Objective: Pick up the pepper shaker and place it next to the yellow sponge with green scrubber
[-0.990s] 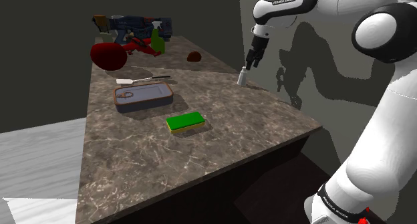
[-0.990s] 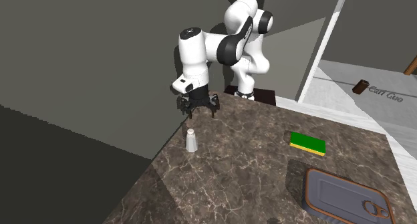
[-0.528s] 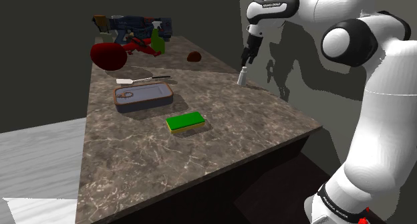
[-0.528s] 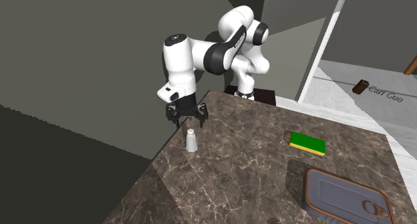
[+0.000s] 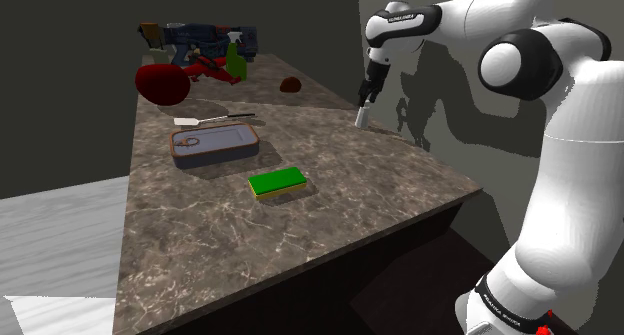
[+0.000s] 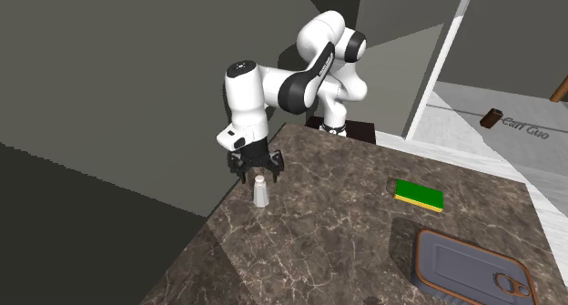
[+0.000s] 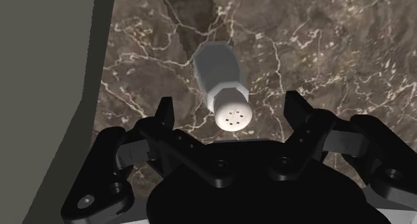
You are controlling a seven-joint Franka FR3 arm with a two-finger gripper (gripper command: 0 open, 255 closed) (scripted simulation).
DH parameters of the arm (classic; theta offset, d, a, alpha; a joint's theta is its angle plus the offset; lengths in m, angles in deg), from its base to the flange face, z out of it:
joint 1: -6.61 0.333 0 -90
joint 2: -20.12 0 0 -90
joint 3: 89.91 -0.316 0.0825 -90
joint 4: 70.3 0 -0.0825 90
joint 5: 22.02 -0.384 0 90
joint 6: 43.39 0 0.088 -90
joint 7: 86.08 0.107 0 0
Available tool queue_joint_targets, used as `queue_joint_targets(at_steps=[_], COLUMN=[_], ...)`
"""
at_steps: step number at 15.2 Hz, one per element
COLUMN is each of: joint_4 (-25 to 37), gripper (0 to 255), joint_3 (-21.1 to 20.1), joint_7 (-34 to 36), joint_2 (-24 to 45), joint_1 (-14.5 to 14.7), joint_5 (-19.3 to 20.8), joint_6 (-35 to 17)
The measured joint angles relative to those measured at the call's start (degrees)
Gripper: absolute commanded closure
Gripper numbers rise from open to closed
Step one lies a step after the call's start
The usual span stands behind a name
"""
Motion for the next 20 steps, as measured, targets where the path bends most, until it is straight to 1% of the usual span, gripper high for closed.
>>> queue_joint_targets(at_steps=[4,5,15,20], joint_4=[-0.1,-0.1,-0.1,2.9], gripper=[0,255,255,255], joint_3=[0.0,0.0,0.0,0.1], joint_7=[0.0,0.0,0.0,0.3], joint_2=[0.0,0.0,0.0,-0.1], joint_1=[0.0,0.0,0.0,-0.2], joint_5=[0.0,0.0,0.0,0.1], joint_6=[-0.2,-0.2,-0.2,2.9])
